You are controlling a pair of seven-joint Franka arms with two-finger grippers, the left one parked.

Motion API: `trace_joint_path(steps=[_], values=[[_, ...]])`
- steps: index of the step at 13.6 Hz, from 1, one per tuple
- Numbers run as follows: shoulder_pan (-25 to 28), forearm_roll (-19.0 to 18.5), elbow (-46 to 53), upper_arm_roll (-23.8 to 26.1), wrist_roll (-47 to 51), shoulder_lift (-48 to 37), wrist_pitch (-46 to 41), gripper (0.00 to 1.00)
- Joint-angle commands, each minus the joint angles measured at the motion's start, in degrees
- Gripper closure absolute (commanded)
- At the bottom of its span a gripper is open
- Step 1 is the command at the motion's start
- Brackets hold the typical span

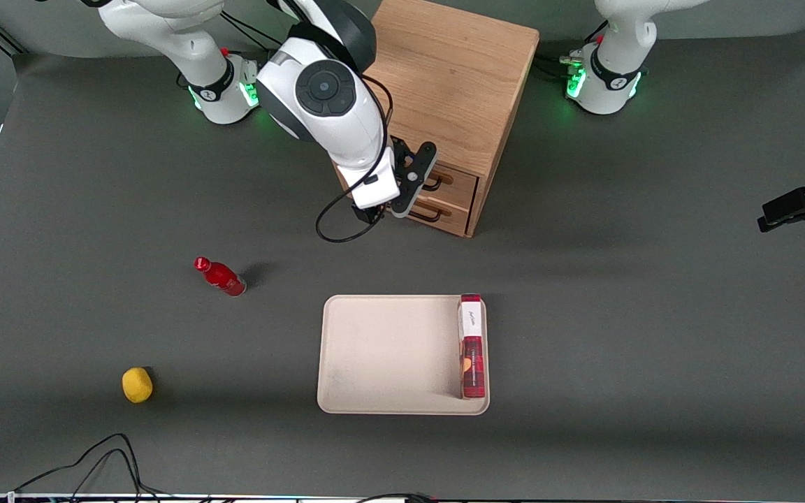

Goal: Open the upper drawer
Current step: 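Lower the open right gripper around the upper drawer's black handle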

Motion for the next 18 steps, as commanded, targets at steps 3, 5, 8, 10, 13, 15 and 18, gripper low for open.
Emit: trace_joint_path(steps=[3, 5, 8, 10, 13, 15, 18], values=[[0.3, -0.9, -2.8, -0.1, 1.3, -1.7, 2.4, 0.0], [0.3, -1.0, -3.3, -0.1, 1.3, -1.7, 2.9, 0.0], [0.3, -2.5, -4.7, -0.1, 0.7, -0.6, 6.0, 0.0], [0.3, -2.8, -5.7, -0.1, 0.7, -1.0, 6.6, 0.0], [0.3, -2.8, -6.0, -0.1, 0.7, -0.8, 7.7, 0.0], [0.3, -2.8, -6.0, -0.1, 0.7, -0.9, 7.8, 0.0], [0.2, -2.8, -5.9, -0.1, 0.6, -0.5, 8.0, 0.0]])
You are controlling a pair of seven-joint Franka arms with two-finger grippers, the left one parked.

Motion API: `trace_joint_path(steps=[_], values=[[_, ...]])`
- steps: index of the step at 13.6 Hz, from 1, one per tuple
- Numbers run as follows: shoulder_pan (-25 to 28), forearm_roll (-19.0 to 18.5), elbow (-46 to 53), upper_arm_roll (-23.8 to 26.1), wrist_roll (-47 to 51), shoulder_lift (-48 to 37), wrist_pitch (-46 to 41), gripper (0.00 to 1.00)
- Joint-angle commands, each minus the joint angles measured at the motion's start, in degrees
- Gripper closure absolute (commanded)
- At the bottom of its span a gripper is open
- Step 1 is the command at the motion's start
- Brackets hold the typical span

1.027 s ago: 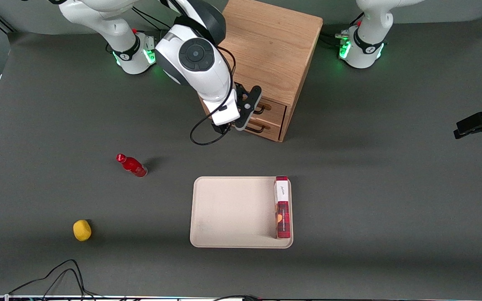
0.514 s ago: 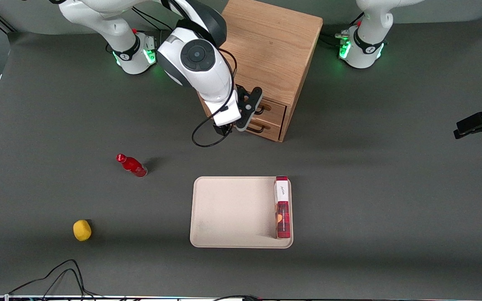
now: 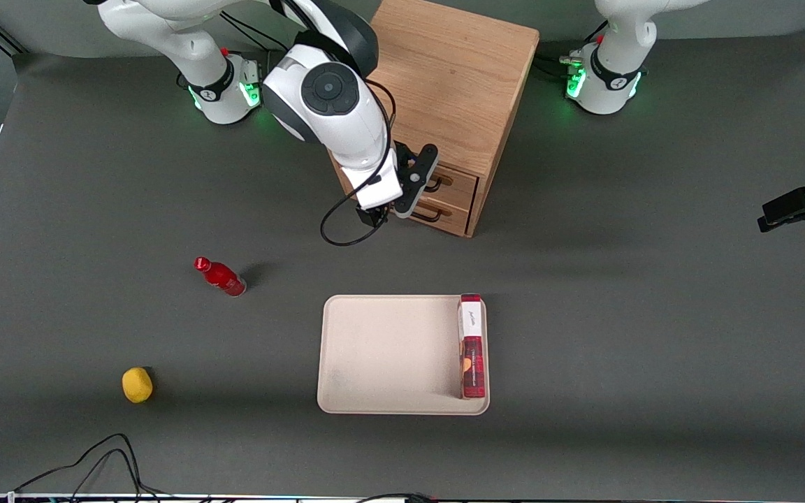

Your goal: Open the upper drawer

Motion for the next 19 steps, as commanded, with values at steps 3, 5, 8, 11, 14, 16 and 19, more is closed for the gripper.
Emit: trace_joint_path(steps=[3, 5, 8, 11, 14, 16, 19], values=[[0.1, -1.5, -1.8, -0.2, 0.3, 0.1, 2.8, 0.0], [0.0, -1.5, -1.8, -0.2, 0.3, 0.3, 3.4, 0.0], [-0.1, -1.5, -1.6, -0.2, -0.5, 0.3, 3.6, 0.0], [-0.3, -1.6, -1.5, -0.3, -1.0, 0.3, 3.9, 0.0], [-0.5, -3.6, -1.5, -0.3, -1.0, 0.4, 4.4, 0.0], [-0.5, -3.6, -1.5, -0.3, -1.0, 0.4, 4.5, 0.0], [-0.5, -3.7, -1.6, -0.4, -1.0, 0.4, 4.9, 0.0]])
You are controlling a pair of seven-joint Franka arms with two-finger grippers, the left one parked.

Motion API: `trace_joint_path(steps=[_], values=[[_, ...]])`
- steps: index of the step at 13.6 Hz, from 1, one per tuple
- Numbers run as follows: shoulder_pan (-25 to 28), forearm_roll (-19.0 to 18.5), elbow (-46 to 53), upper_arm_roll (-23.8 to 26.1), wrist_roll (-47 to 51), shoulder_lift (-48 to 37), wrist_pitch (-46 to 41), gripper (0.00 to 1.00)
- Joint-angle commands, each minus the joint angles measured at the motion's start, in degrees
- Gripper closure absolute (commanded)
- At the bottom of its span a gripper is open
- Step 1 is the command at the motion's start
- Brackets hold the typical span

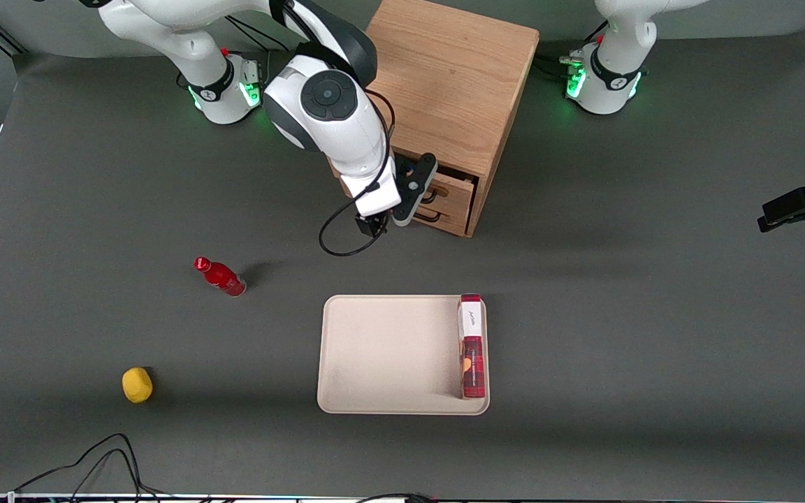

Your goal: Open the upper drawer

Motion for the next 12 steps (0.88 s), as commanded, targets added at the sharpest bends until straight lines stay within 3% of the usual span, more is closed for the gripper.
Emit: trace_joint_path(steps=[1, 12], values=[[-0.2, -1.1, -0.5, 0.1, -0.8, -0.3, 1.3, 0.0], [0.3, -3.5, -0.4, -0.6, 0.2, 1.2, 3.8, 0.0]])
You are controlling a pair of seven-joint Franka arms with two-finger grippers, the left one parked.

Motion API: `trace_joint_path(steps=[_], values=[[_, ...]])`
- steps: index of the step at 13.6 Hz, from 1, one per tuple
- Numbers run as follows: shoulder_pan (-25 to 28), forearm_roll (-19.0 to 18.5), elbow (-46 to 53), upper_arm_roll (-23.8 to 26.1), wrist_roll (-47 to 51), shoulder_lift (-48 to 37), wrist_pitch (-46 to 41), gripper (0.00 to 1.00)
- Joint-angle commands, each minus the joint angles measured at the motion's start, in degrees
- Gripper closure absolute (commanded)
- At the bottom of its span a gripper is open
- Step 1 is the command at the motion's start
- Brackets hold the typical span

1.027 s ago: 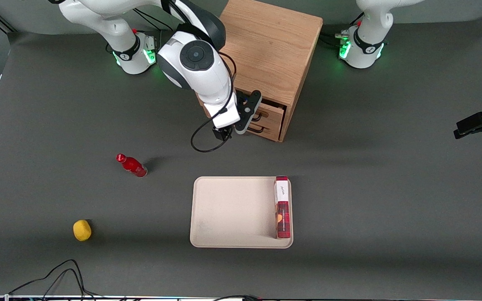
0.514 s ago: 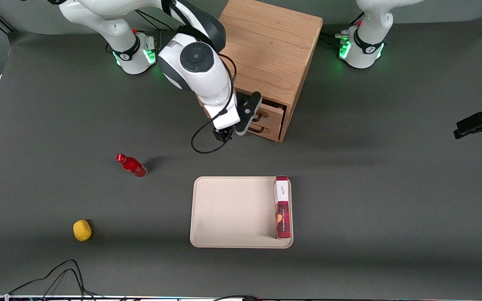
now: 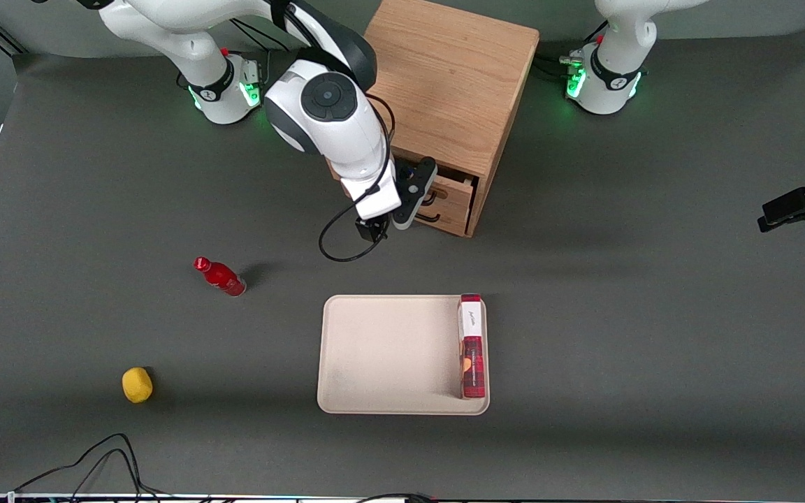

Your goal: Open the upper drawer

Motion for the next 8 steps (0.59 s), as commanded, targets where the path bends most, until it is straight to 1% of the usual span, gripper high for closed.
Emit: trace_joint_path(steps=[1, 8], values=[[0.2, -1.5, -0.1, -0.3, 0.3, 0.7, 1.7, 0.0], [-0.1, -2.0, 0.9, -0.4, 0.3, 1.9, 1.8, 0.0]])
